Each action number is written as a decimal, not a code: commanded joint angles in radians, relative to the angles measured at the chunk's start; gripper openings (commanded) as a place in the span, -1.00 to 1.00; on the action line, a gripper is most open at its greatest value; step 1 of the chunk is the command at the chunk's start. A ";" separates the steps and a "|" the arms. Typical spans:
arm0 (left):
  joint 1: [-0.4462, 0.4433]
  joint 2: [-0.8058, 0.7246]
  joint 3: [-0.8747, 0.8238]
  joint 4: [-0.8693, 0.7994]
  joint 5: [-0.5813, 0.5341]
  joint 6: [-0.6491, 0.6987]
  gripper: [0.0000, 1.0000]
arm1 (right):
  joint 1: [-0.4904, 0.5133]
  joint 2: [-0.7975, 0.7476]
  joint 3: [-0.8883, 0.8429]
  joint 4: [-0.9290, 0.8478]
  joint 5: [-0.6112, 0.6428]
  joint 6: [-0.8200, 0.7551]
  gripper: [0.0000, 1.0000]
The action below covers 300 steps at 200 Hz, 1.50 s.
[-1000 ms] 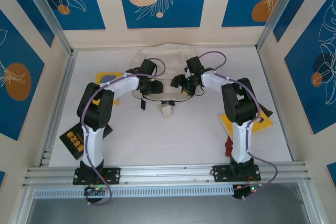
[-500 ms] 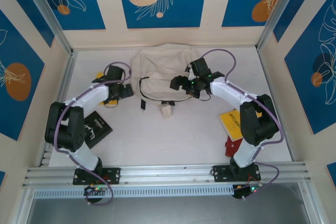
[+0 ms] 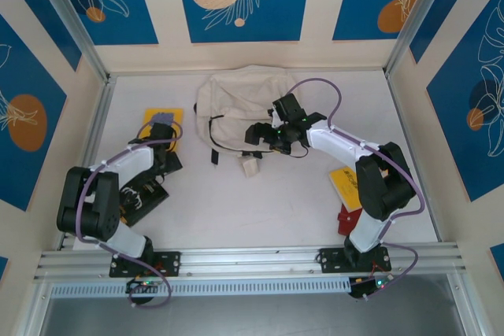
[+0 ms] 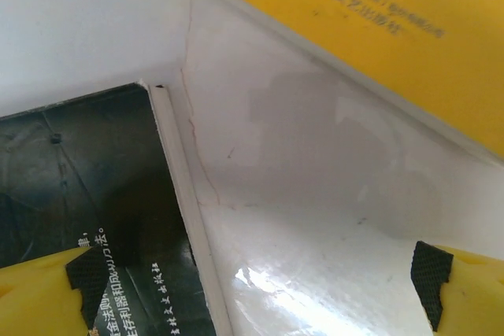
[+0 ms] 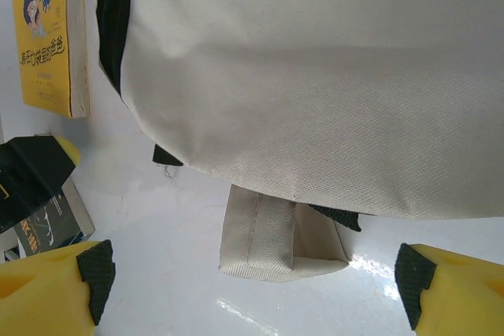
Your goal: Pack books, pencil case, and school supplies into a backpack
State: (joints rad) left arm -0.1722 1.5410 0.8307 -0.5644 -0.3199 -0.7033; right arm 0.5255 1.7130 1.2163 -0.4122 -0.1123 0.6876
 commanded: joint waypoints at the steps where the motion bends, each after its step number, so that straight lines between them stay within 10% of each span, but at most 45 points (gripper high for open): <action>1: 0.017 0.026 -0.014 0.002 0.027 -0.022 0.95 | 0.012 0.016 0.028 -0.016 -0.021 0.012 0.87; 72: -0.017 0.041 -0.034 0.056 0.334 -0.040 0.75 | 0.014 0.012 0.039 -0.035 -0.009 0.015 0.85; 190: -0.441 0.025 0.062 0.047 0.458 -0.165 0.74 | -0.031 -0.016 0.028 -0.047 0.059 0.048 0.84; 241: -0.321 -0.143 0.148 -0.146 0.267 -0.033 0.86 | 0.025 0.053 0.117 -0.087 0.021 -0.038 0.78; 300: 0.062 -0.314 0.038 -0.190 0.303 0.092 0.90 | 0.231 0.332 0.435 -0.221 0.012 -0.159 0.59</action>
State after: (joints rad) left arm -0.2420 1.2785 0.9150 -0.6773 -0.0273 -0.6914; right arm 0.6865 1.9366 1.5223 -0.5247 -0.0731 0.6056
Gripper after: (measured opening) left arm 0.947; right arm 0.822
